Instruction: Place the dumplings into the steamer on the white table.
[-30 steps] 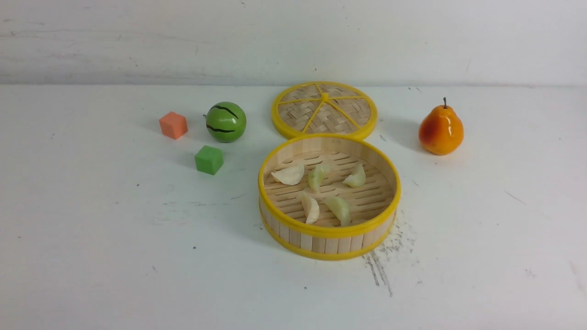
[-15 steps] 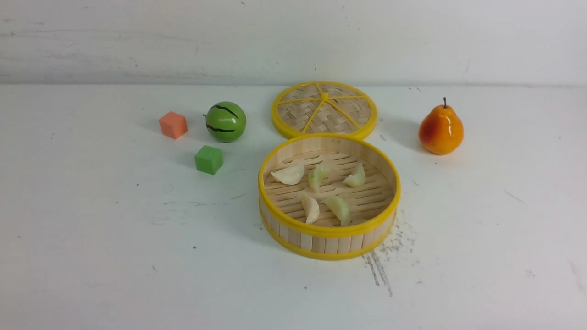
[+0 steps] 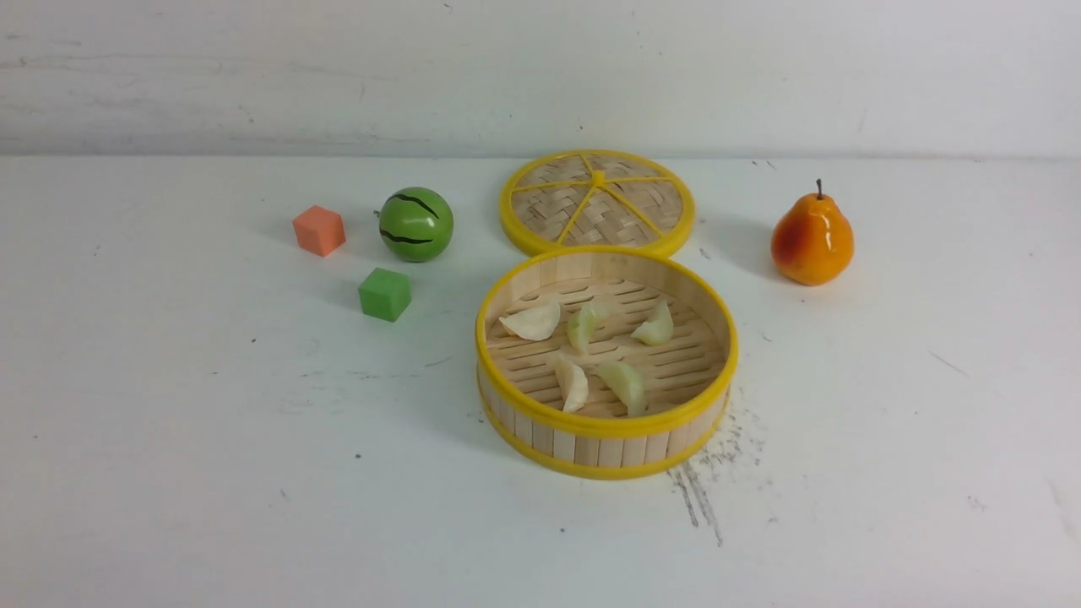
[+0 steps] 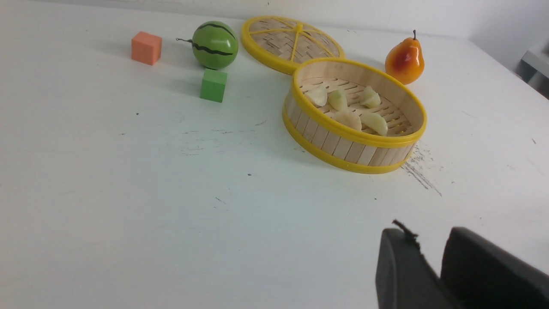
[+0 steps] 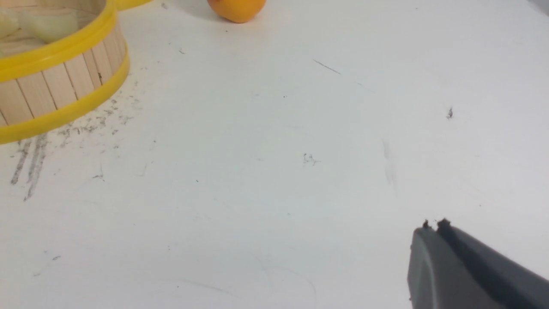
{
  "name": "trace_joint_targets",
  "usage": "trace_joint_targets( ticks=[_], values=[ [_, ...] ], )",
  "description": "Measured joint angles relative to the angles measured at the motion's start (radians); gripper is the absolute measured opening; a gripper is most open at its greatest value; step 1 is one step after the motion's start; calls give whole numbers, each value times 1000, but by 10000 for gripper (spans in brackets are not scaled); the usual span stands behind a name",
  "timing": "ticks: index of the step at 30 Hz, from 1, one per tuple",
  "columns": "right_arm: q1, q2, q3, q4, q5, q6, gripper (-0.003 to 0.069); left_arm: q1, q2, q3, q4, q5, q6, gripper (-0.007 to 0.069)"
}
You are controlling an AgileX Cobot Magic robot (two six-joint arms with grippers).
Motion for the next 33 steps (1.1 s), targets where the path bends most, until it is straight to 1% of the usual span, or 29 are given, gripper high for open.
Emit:
trace_joint_targets(
  ticks=[5,7,9,11,13,15,16,17,18,19,20,21,22,23,24,26,28,33],
  values=[
    [0,0,0,-1,0,0,2,0,0,0,-2,-2,0,151],
    [0,0,0,-1,0,0,3,2,0,8,-7,-27,0,151],
    [0,0,0,-1,0,0,6,36,1,58,-14,-169,27,147],
    [0,0,0,-1,0,0,7,84,4,102,-39,-301,73,122],
    [0,0,0,-1,0,0,9,171,11,196,-114,-504,169,54],
    [0,0,0,-1,0,0,10,253,11,275,-191,-658,259,-10],
    [0,0,0,-1,0,0,11,281,11,302,-218,-704,293,-14],
    [0,0,0,-1,0,0,12,336,11,353,-266,-773,326,-14],
    [0,0,0,-1,0,0,12,354,11,369,-280,-808,335,-14],
    [0,0,0,-1,0,0,12,423,11,421,-308,-872,357,-14],
    [0,0,0,-1,0,0,12,464,11,459,-312,-904,366,-14],
    [0,0,0,-1,0,0,12,487,11,475,-311,-913,367,-14],
    [0,0,0,-1,0,0,13,538,11,509,-301,-919,370,-14],
    [0,0,0,-1,0,0,13,545,11,513,-300,-919,370,-14],
    [0,0,0,-1,0,0,15,599,11,544,-287,-913,370,-14],
    [0,0,0,-1,0,0,19,635,11,574,-278,-897,366,-14],
    [0,0,0,-1,0,0,21,665,9,602,-271,-865,351,-14],
    [0,0,0,-2,0,0,25,678,9,644,-263,-760,346,-14]
  ],
)
